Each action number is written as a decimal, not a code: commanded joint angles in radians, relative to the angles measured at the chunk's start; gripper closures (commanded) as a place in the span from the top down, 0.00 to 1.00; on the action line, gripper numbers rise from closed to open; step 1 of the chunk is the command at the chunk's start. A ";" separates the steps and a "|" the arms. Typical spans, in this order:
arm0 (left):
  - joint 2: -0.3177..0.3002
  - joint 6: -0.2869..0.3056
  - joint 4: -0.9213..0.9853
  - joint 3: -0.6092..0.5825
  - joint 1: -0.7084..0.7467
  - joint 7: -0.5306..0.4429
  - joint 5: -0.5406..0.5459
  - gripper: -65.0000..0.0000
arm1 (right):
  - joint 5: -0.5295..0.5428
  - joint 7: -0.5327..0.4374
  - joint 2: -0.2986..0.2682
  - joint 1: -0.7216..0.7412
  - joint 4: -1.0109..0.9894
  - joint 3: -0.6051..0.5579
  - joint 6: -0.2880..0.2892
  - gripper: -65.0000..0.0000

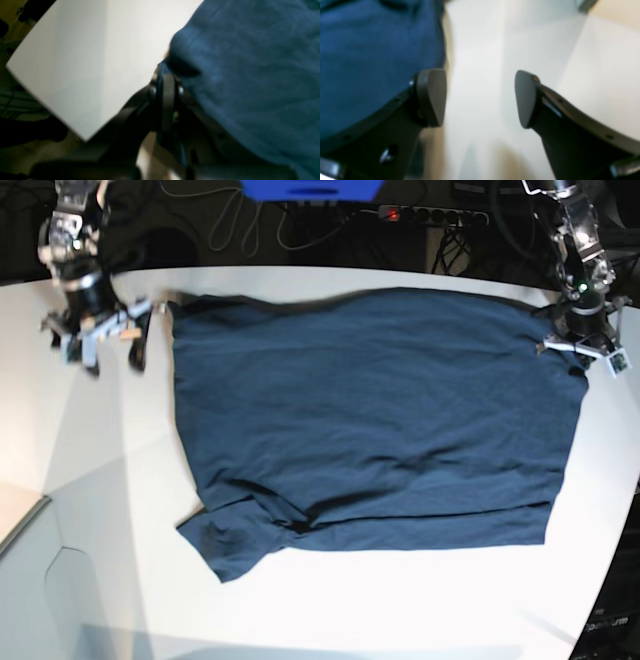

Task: Layout the t-shirt on the table in an organized manner, then fold the t-shirt properly
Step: 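Regrasp the shirt hem corners with both grippers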

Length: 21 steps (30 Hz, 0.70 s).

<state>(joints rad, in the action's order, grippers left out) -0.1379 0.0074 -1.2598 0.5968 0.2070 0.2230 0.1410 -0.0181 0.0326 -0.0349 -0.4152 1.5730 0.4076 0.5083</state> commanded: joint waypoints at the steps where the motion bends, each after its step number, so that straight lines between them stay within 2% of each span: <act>1: -0.013 -0.002 -0.021 0.004 0.001 -0.027 0.001 0.00 | 0.016 -0.030 0.025 -0.023 0.025 0.000 0.066 0.66; 3: -0.013 -0.002 -0.021 0.004 0.002 -0.027 0.001 0.00 | 0.016 -0.036 0.054 -0.067 0.045 0.001 0.105 0.66; 6: -0.013 -0.002 -0.022 0.002 0.002 -0.027 0.001 0.00 | 0.016 -0.038 0.083 -0.127 0.080 -0.023 0.111 0.66; 12: -0.013 -0.002 -0.022 0.001 -0.002 -0.027 0.001 0.00 | 0.014 -0.036 0.085 -0.147 0.060 -0.065 0.111 0.66; 16: -0.013 -0.002 -0.022 0.001 -0.002 -0.027 0.001 0.00 | 0.013 -0.032 0.083 -0.078 -0.030 -0.057 0.111 0.66; 21: -0.013 -0.002 -0.022 0.004 0.002 -0.032 0.001 0.00 | 0.011 -0.036 0.059 -0.063 -0.095 -0.063 0.111 0.65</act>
<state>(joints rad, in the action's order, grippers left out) -0.1356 0.0071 -1.2640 0.5949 0.2100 0.2131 0.1402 -0.0208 0.0185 0.0273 -0.4721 1.4631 0.3447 0.6067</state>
